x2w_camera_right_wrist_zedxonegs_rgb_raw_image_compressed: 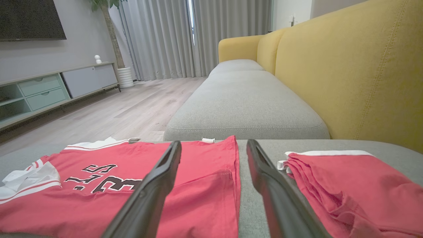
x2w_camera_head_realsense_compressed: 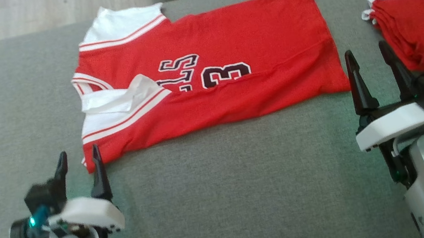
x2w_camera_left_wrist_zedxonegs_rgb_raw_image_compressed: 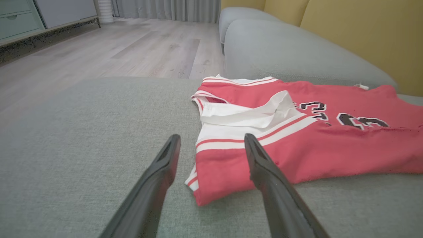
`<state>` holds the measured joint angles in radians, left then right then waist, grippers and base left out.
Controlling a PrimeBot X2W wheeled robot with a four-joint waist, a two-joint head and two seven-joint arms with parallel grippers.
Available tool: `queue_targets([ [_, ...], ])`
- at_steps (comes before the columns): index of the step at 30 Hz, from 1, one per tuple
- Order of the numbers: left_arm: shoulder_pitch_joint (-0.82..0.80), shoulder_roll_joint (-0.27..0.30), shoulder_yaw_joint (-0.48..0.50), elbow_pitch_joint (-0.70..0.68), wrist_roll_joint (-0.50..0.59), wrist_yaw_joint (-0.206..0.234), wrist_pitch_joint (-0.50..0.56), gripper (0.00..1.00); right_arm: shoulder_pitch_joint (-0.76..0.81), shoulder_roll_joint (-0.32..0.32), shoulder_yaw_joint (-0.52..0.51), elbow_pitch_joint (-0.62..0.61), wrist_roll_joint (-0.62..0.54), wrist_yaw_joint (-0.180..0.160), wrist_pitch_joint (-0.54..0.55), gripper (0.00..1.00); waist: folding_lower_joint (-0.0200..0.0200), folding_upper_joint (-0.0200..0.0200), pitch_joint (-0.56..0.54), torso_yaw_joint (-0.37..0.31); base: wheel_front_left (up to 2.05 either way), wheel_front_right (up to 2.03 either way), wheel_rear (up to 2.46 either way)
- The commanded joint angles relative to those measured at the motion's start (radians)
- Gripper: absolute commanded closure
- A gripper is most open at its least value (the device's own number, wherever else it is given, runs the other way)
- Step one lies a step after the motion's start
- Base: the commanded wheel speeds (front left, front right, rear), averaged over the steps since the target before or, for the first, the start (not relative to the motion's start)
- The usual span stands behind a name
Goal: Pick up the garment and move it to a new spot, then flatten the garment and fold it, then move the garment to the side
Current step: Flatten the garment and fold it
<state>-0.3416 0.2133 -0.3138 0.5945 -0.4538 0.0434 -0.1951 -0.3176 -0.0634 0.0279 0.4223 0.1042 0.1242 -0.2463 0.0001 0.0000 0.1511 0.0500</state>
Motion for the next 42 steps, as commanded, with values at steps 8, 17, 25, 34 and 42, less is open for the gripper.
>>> queue_targets([
  [8,-0.151,0.031,0.043,0.156,-0.045,-0.024,0.111,0.00,-0.047,0.013,0.039,-0.076,-0.003,0.007,0.011,0.00,-0.0001,0.0000,0.063,-0.042,0.00,0.00,0.00],
  [17,-0.226,0.044,0.037,0.299,-0.059,-0.041,0.177,0.00,-0.058,0.013,0.055,-0.103,0.023,0.007,0.013,0.00,-0.0001,0.0000,0.100,-0.058,0.00,0.00,0.00],
  [25,-0.246,0.033,0.004,0.339,-0.064,-0.086,0.225,1.00,-0.064,0.013,0.055,-0.099,0.023,0.007,0.030,0.00,-0.0001,0.0000,0.091,-0.056,0.00,0.00,0.00],
  [34,-0.276,0.036,0.006,0.250,-0.042,-0.079,0.049,1.00,-0.108,0.013,-0.036,0.030,-0.031,0.007,0.203,0.00,-0.0001,0.0000,0.085,-0.034,0.00,0.00,0.00],
  [42,-0.300,0.036,-0.024,0.153,0.002,-0.083,-0.035,1.00,-0.207,0.013,-0.043,0.220,0.006,0.007,0.316,0.00,-0.0001,0.0000,0.097,0.003,0.00,0.00,0.00],
])
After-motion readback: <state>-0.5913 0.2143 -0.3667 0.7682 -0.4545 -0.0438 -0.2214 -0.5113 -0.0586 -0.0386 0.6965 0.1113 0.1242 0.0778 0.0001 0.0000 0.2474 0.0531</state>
